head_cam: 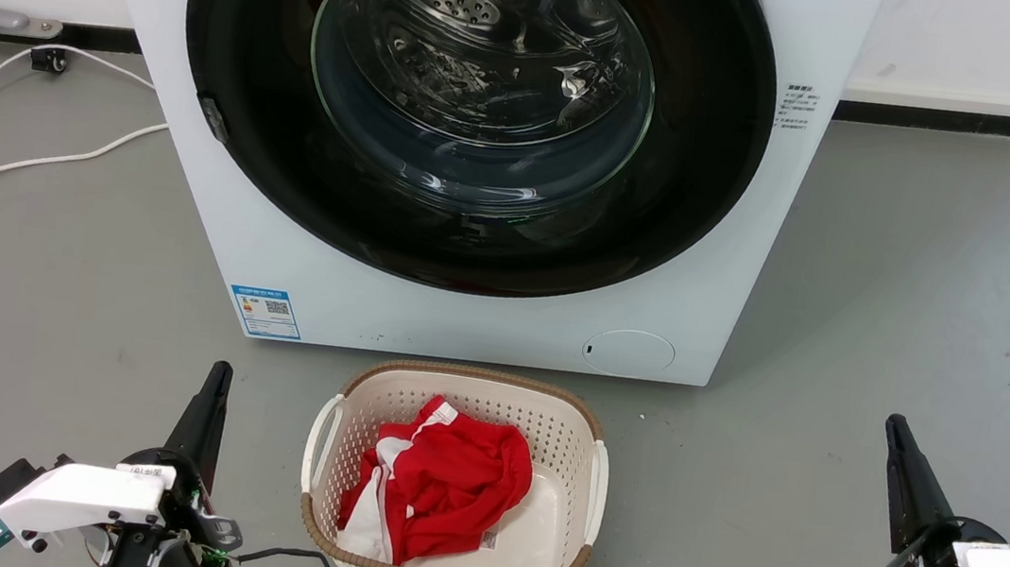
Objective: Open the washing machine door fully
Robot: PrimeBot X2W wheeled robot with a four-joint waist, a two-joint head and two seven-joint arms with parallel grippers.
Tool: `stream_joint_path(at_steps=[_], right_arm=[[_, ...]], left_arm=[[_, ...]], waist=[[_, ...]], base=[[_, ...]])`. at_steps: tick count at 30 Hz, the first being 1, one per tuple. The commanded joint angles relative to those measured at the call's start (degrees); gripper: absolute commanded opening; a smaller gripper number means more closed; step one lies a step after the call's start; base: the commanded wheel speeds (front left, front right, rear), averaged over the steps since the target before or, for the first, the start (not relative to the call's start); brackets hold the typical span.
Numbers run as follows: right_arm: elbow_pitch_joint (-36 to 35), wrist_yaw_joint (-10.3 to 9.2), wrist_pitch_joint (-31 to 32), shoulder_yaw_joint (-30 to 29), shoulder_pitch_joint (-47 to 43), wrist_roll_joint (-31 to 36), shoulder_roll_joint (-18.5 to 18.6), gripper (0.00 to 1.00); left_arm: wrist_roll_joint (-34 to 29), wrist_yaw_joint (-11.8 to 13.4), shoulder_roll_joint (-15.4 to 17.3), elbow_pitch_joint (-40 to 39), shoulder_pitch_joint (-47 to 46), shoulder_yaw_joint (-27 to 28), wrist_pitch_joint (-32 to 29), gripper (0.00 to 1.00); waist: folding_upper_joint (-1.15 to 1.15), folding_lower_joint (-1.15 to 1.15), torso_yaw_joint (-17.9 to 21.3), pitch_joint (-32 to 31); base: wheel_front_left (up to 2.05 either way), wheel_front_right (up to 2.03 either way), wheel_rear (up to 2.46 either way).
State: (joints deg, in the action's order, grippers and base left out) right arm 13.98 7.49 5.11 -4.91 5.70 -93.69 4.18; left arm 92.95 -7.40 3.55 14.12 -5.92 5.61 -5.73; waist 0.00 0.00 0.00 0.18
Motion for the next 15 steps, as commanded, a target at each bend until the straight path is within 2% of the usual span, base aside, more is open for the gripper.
stream_joint_path(at_steps=[1,12,13,15], right_arm=[[0.1,0.00,0.3,-0.1,0.8,0.4,-0.2,0.00],[0.1,0.00,0.4,-0.3,0.8,0.4,-0.3,0.00],[0.0,0.00,0.2,-0.2,0.0,0.4,-0.2,1.00],[0.5,0.00,0.2,-0.1,-0.3,0.4,-0.3,1.00]], left_arm=[[-0.2,-0.2,0.0,0.0,-0.5,0.1,-0.2,0.00],[-0.3,-0.2,-0.1,0.0,-0.5,0.2,-0.3,0.00],[0.0,0.0,-0.1,0.0,0.0,0.1,-0.2,1.00],[0.0,0.0,-0.2,0.6,0.2,0.1,-0.1,1.00]], waist=[[0.00,0.00,0.0,0.0],[0.00,0.00,0.0,0.0],[0.00,0.00,0.0,0.0],[0.00,0.00,0.0,0.0]], base=[[0.00,0.00,0.00],[0.00,0.00,0.00],[0.00,0.00,0.00],[0.00,0.00,0.00]])
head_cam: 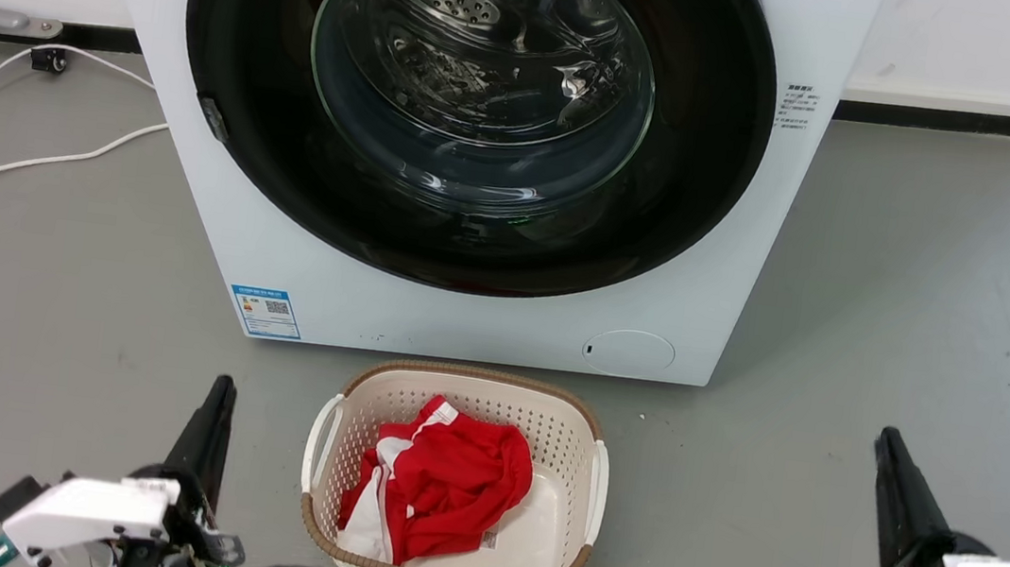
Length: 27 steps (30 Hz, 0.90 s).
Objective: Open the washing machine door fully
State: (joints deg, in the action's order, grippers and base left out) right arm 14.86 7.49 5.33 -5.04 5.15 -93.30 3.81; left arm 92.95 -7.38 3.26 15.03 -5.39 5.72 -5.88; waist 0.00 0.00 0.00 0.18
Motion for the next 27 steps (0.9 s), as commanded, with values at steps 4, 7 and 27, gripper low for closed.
stream_joint_path(at_steps=[4,7,27], right_arm=[[-1.2,0.00,-1.2,0.3,-0.1,0.4,0.0,1.00],[-1.9,0.00,-2.0,0.7,-0.5,1.1,0.0,1.00],[-8.0,0.00,-6.7,1.8,-1.6,23.7,0.0,1.00]], left_arm=[[0.2,0.0,0.1,-1.0,-0.5,-0.8,0.9,1.00],[0.1,0.0,0.1,-1.6,-0.5,-1.3,1.8,1.00],[-18.6,0.0,0.0,-6.9,-1.1,-2.4,6.9,1.00]], waist=[[0.00,0.00,0.0,0.0],[0.00,0.00,0.0,0.0],[0.00,0.00,0.0,-0.1]], base=[[0.00,0.00,0.00],[0.00,0.00,0.00],[0.00,0.00,0.00]])
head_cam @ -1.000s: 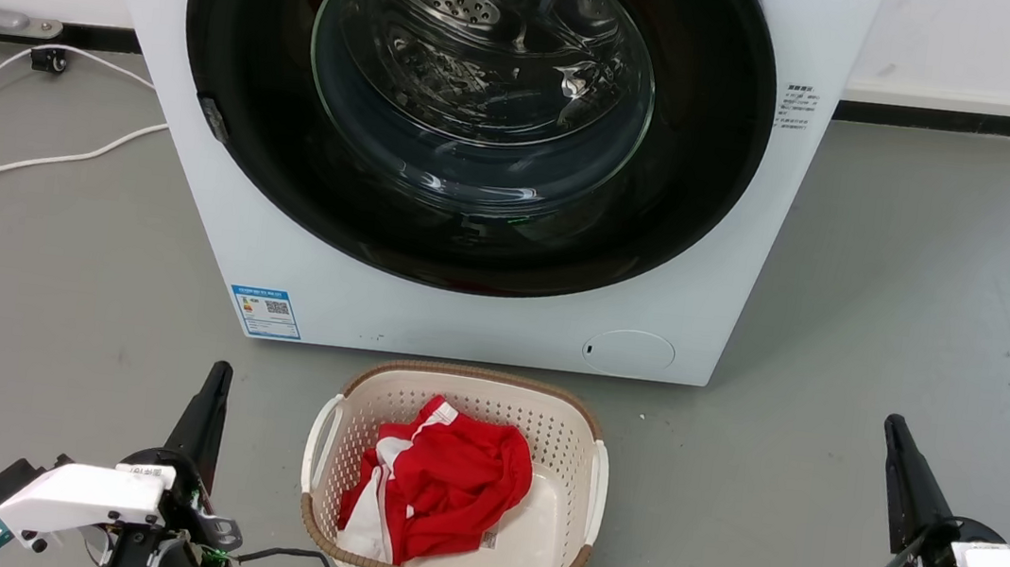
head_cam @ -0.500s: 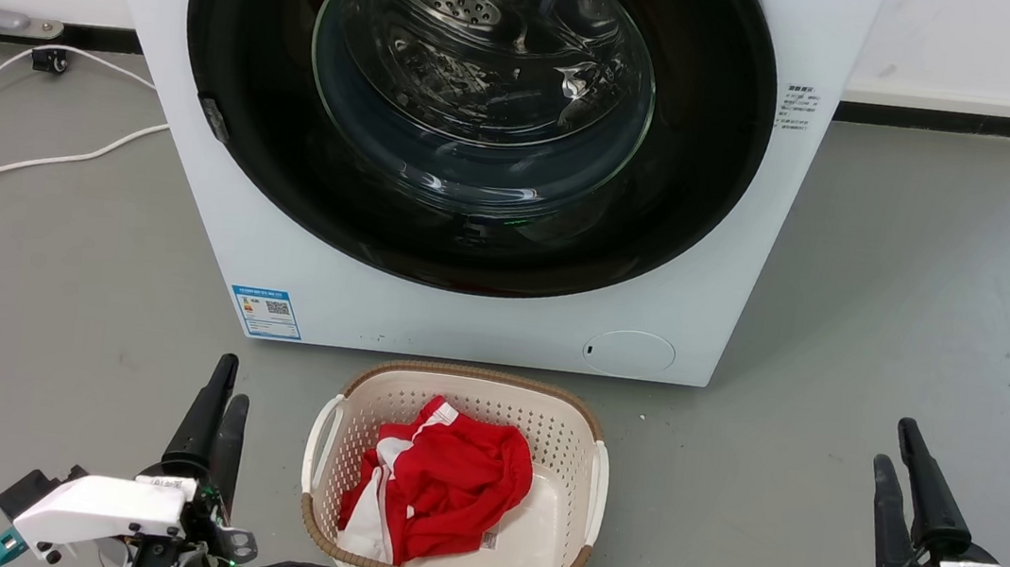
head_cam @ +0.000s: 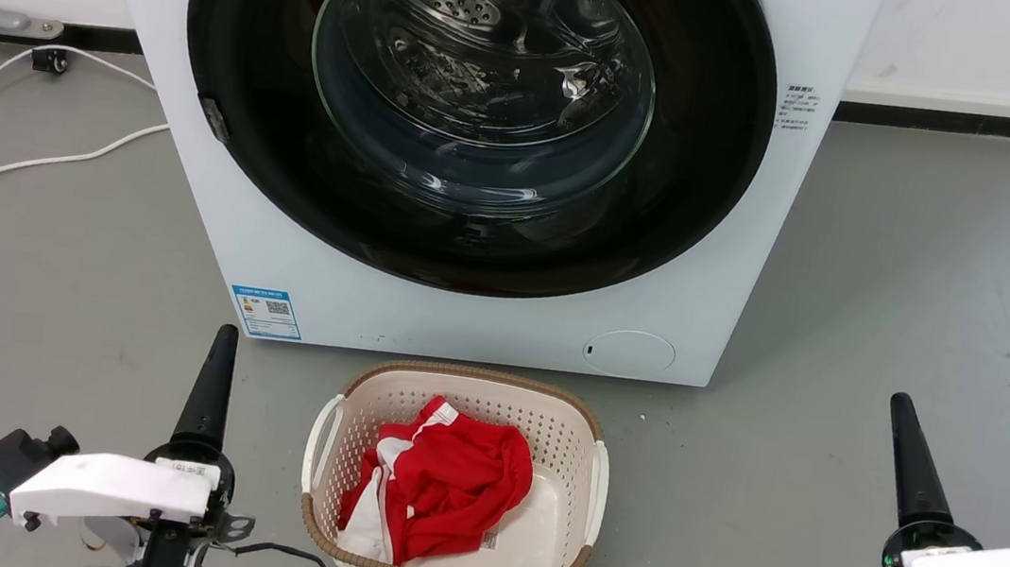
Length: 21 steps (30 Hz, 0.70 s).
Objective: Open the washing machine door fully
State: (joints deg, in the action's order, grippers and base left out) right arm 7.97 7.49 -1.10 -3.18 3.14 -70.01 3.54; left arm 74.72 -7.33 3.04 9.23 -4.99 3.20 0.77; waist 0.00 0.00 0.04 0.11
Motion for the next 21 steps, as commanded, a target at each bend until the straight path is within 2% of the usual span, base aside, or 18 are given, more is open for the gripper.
stream_joint_path(at_steps=[1,11,21], right_arm=[[-1.3,0.00,-0.5,0.2,0.3,2.2,0.2,1.00],[-1.9,0.00,-2.5,-0.1,-0.6,17.4,-0.1,1.00],[-2.1,0.00,-3.9,-0.7,-1.1,27.9,-0.2,1.00]], left_arm=[[-1.5,-0.1,0.2,-1.3,-1.6,0.1,0.4,1.00],[-13.8,-0.1,0.2,-2.1,-1.9,-1.7,2.5,1.00],[-26.1,-0.1,0.1,-2.3,-2.2,-3.1,4.4,1.00]], waist=[[0.00,0.00,0.0,0.0],[0.00,0.00,0.0,0.1],[0.00,0.00,0.0,0.1]], base=[[0.00,0.00,0.00],[0.00,0.00,0.00],[0.00,0.00,0.00]])
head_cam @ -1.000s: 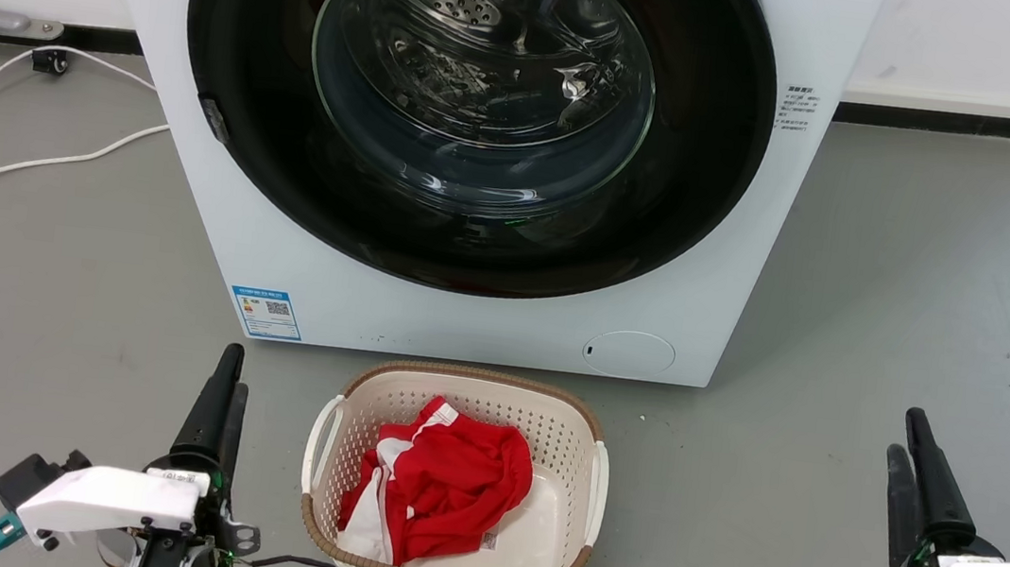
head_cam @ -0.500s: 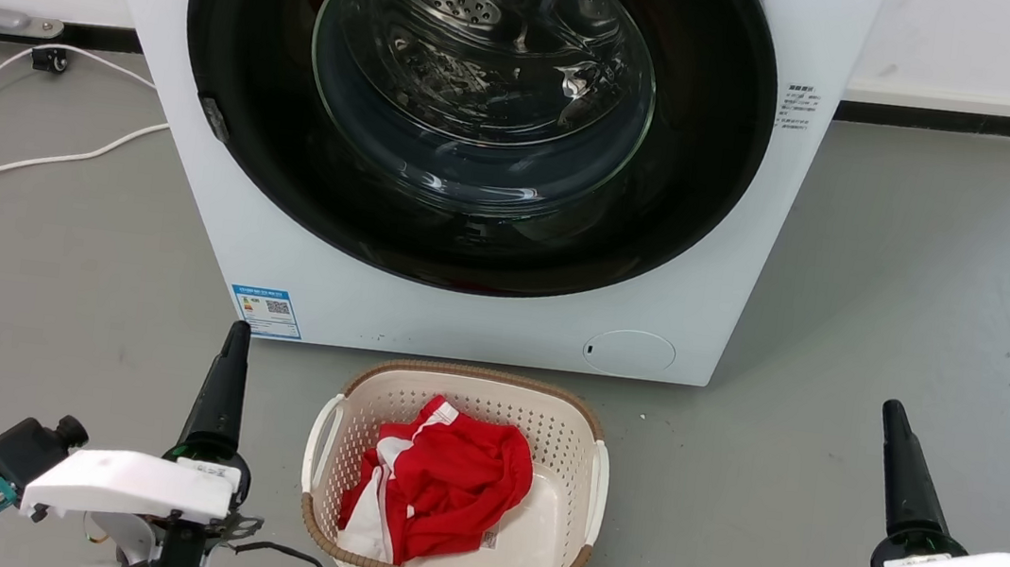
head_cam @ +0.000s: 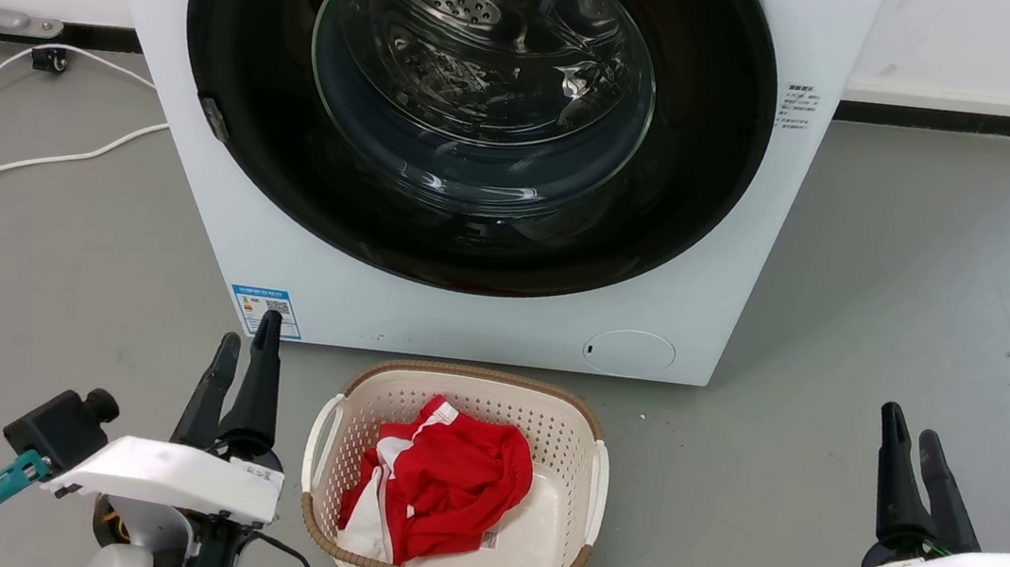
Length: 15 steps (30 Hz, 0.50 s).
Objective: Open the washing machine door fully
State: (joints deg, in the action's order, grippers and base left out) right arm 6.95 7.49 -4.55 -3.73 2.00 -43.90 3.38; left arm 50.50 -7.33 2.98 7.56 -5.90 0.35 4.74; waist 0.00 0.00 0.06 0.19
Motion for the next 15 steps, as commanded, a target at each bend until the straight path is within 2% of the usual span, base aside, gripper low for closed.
stream_joint_path(at_steps=[1,15], right_arm=[[-1.1,0.00,-0.6,-0.2,0.0,2.7,0.0,1.00],[-1.7,0.00,-1.3,-0.5,-0.4,14.3,-0.2,1.00]], left_arm=[[-2.9,-0.1,0.2,-0.4,-1.3,-0.4,0.6,1.00],[-15.9,0.5,0.1,0.9,-2.2,-1.4,3.0,1.00]], waist=[[0.00,0.00,0.0,0.0],[0.00,0.00,0.0,0.1]], base=[[0.00,0.00,0.00],[0.00,0.00,0.00]])
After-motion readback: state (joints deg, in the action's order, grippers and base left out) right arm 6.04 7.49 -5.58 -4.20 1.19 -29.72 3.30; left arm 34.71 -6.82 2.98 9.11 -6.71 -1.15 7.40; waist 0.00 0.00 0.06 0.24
